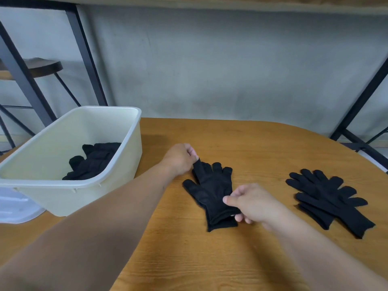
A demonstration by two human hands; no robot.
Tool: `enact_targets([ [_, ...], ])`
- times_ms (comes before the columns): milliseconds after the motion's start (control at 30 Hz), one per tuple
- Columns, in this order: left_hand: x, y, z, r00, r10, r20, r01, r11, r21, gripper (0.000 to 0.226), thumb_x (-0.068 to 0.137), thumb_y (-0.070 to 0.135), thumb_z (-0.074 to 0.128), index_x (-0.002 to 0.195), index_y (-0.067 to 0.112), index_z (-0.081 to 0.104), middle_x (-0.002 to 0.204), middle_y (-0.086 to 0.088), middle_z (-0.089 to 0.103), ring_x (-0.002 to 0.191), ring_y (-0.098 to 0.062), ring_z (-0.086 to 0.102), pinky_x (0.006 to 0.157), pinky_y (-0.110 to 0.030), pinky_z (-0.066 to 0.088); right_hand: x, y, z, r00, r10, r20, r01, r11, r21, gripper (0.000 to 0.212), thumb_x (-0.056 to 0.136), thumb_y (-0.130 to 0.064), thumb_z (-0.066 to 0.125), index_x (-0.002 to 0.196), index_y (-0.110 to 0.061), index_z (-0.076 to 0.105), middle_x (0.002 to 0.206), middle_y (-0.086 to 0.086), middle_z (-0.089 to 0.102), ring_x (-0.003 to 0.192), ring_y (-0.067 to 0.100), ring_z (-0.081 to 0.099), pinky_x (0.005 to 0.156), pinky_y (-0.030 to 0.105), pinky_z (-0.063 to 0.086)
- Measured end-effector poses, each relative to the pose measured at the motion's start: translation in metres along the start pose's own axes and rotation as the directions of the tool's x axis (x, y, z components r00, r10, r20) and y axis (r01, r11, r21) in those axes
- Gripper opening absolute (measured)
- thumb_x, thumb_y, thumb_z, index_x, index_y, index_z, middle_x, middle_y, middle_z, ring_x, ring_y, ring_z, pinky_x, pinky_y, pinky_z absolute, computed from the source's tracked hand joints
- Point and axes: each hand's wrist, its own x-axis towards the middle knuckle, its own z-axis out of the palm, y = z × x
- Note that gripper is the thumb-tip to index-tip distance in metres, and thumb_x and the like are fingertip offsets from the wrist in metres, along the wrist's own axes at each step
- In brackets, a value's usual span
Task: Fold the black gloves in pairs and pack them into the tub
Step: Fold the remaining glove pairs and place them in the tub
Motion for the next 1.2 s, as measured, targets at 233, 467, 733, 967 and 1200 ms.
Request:
enact_targets([
  [233, 0.006, 0.003, 0.012, 1.000, 0.014, -0.013, -0.014, 1.000, -0.024, 0.011, 0.096, 0.017, 0.055, 0.088, 0.018, 0.062, 0.065, 0.012, 0.056, 0.046, -0.007, 0.044, 0.042, -0.019, 0.036, 0.004, 0.011, 0.005, 0.999, 0.036, 0.037, -0.041, 0.985, 0.165, 0.015, 0.094, -0.025, 0.065, 0.102, -0.013, 0.063, 0.089, 0.010, 0.068, 0.038, 0.005, 0.057, 0.041, 0.018, 0.043],
  [467, -0.002, -0.003, 0.021, 0.994, 0.100, -0.050, -0.093, 0.989, 0.118, 0.018, 0.093, 0.028, 0.061, 0.110, 0.022, 0.062, 0.110, 0.006, 0.054, 0.094, -0.014, 0.055, 0.076, -0.025, 0.043, 0.003, 0.012, 0.008, 0.999, 0.038, 0.016, -0.037, 0.998, -0.045, 0.022, 0.090, -0.033, 0.066, 0.091, -0.011, 0.063, 0.063, 0.004, 0.062, 0.047, 0.014, 0.053, 0.046, 0.022, 0.042],
  [733, -0.063, -0.012, 0.020, 0.999, 0.023, 0.048, -0.027, 0.995, 0.095, 0.016, 0.091, 0.032, 0.062, 0.084, 0.017, 0.064, 0.074, 0.002, 0.066, 0.061, -0.013, 0.057, 0.054, -0.024, 0.047, 0.008, 0.009, 0.007, 0.995, 0.066, 0.072, -0.074, 0.990, 0.117, 0.025, 0.089, -0.033, 0.070, 0.099, -0.011, 0.065, 0.061, 0.006, 0.067, 0.048, 0.016, 0.045, 0.045, 0.024, 0.035],
  [967, -0.095, -0.030, 0.030, 0.976, -0.164, 0.143, 0.180, 0.978, -0.108, 0.016, 0.094, 0.029, 0.057, 0.095, 0.014, 0.062, 0.075, -0.006, 0.075, 0.069, -0.020, 0.071, 0.078, -0.036, 0.060, -0.002, 0.009, 0.020, 0.991, 0.088, 0.104, -0.113, 0.959, 0.261, 0.023, 0.091, -0.024, 0.070, 0.103, -0.008, 0.059, 0.051, 0.003, 0.066, 0.052, 0.014, 0.058, 0.045, 0.020, 0.040],
  [1200, -0.102, -0.029, 0.029, 0.979, -0.140, 0.145, 0.141, 0.990, 0.000, 0.023, 0.085, 0.034, 0.069, 0.098, 0.019, 0.056, 0.083, -0.002, 0.073, 0.070, -0.017, 0.067, 0.077, -0.033, 0.058, -0.008, 0.008, 0.028, 1.000, 0.028, -0.010, -0.028, 0.999, -0.042, 0.023, 0.089, -0.036, 0.069, 0.087, -0.013, 0.065, 0.061, 0.002, 0.067, 0.045, 0.013, 0.048, 0.048, 0.023, 0.039],
])
